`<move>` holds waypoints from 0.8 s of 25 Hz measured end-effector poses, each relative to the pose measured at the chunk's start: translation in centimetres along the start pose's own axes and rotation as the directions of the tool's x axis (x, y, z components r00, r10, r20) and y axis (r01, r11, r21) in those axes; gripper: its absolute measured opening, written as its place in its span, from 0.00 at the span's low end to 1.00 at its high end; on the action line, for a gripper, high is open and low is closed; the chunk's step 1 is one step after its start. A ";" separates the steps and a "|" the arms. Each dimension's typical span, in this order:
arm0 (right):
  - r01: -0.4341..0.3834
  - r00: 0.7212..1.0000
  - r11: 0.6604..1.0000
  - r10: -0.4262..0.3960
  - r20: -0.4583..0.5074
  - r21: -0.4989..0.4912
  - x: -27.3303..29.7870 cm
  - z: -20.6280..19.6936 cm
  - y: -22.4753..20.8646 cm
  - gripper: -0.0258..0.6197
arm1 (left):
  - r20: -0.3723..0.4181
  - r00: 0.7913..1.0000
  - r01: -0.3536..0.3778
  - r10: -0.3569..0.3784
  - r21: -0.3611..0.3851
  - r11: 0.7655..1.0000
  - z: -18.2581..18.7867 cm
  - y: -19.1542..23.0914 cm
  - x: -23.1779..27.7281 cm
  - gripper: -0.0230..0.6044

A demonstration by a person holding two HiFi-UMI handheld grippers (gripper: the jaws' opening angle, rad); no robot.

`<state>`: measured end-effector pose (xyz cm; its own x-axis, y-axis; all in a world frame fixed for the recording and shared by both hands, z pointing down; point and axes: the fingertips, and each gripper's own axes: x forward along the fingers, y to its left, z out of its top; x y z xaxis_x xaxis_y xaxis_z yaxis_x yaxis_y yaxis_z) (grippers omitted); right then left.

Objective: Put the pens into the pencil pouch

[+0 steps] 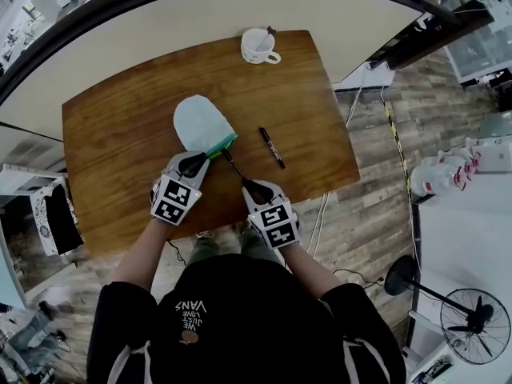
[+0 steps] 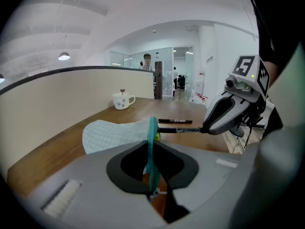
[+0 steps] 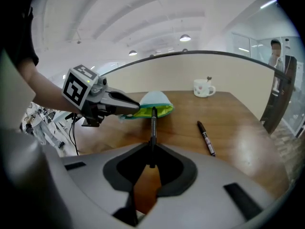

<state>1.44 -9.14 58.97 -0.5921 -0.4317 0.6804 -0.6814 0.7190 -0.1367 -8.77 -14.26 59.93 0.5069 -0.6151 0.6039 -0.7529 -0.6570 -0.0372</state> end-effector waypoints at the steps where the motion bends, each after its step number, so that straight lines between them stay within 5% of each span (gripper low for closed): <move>1: 0.001 1.000 1.000 -0.001 0.005 -0.005 0.1 0.2 0.0 0.14 | 0.009 1.000 0.000 0.000 0.001 1.000 0.3 -0.2 -0.1 0.11; 20: -0.042 0.999 0.998 0.043 0.028 -0.045 3.9 6.0 -0.4 0.14 | 0.095 0.991 0.098 -0.095 -0.032 0.995 2.2 -4.0 -1.7 0.10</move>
<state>-3.16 -14.40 57.43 -0.6329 -0.4158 0.6532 -0.6361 0.7602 -0.1325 -5.66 -11.56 57.34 0.6134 -0.5886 0.5266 -0.7128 -0.6998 0.0481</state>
